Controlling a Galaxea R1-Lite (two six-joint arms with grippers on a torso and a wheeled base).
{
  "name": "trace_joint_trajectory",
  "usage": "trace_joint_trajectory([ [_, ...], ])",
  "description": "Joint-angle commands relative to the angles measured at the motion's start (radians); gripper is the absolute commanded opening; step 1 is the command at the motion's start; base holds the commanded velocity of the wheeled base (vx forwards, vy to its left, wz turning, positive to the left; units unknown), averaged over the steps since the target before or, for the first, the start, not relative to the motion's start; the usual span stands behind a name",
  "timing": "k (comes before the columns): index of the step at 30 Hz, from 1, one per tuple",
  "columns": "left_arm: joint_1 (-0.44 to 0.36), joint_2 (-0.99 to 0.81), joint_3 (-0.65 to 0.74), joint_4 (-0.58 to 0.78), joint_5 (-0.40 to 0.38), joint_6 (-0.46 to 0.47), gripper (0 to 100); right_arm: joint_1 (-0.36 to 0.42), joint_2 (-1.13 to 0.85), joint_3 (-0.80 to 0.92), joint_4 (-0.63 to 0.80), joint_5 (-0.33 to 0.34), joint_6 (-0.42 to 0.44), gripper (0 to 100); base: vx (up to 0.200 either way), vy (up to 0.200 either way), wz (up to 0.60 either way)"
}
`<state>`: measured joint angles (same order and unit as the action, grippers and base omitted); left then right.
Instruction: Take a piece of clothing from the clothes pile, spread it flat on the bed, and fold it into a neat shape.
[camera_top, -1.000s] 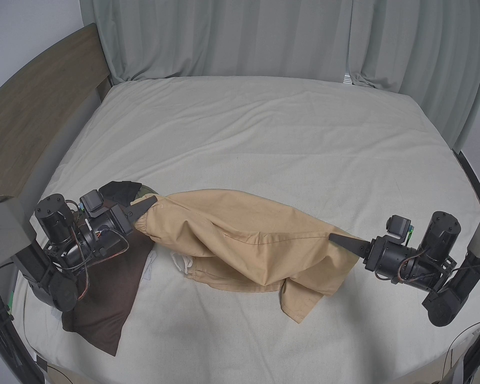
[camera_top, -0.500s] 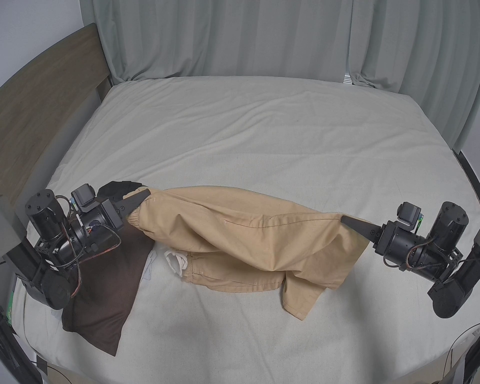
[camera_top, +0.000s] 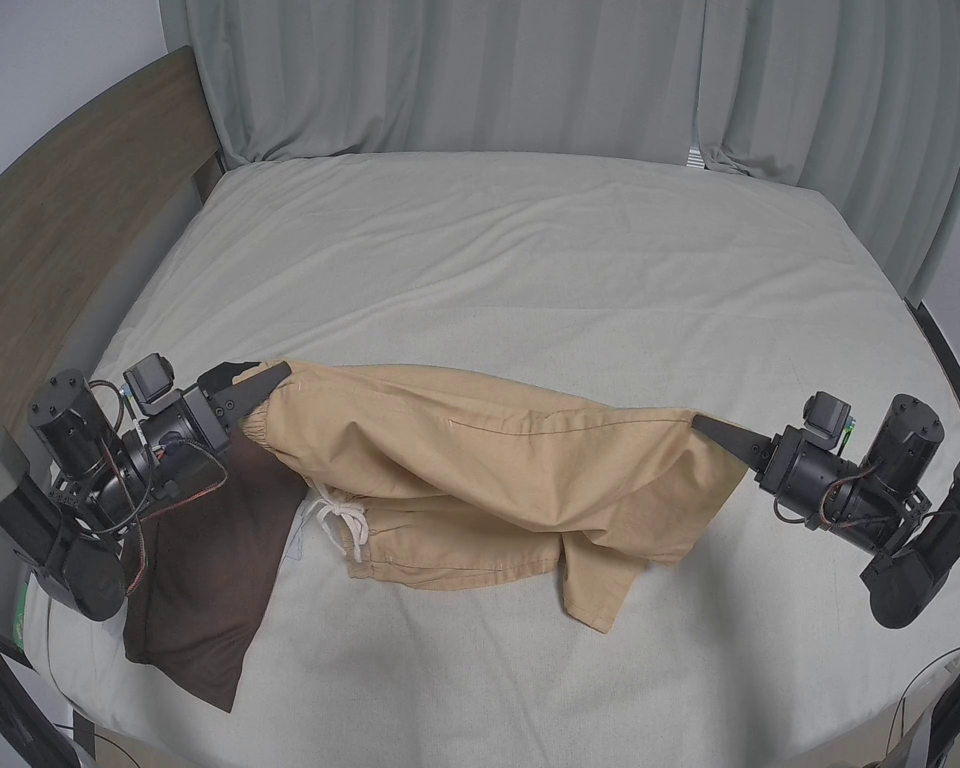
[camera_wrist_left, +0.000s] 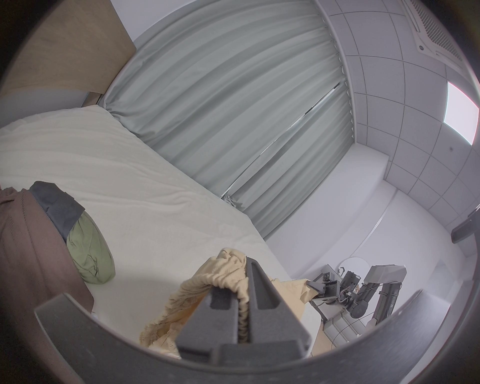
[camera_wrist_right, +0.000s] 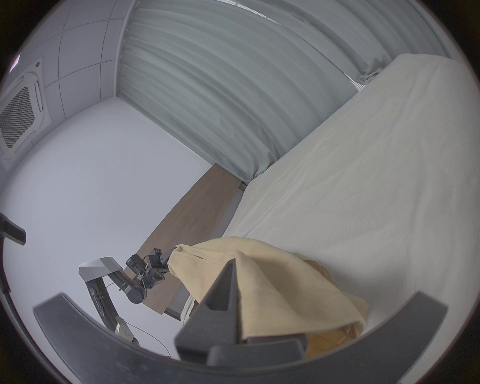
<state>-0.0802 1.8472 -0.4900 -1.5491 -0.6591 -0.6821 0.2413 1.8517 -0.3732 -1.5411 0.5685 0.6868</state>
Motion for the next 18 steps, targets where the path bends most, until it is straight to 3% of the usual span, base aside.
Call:
trace_joint_trajectory([
  [1, 0.0, -0.025, 0.004, 0.0, 0.0, 0.0, 0, -0.008, -0.022, -0.006, -0.001, 0.001, 0.01, 0, 0.0, 0.0, 0.0],
  [18, 0.025, -0.036, 0.002, 0.003, -0.017, -0.016, 0, -0.05, -0.051, -0.021, -0.001, 0.004, 0.013, 0, 0.0, 0.0, 0.0],
])
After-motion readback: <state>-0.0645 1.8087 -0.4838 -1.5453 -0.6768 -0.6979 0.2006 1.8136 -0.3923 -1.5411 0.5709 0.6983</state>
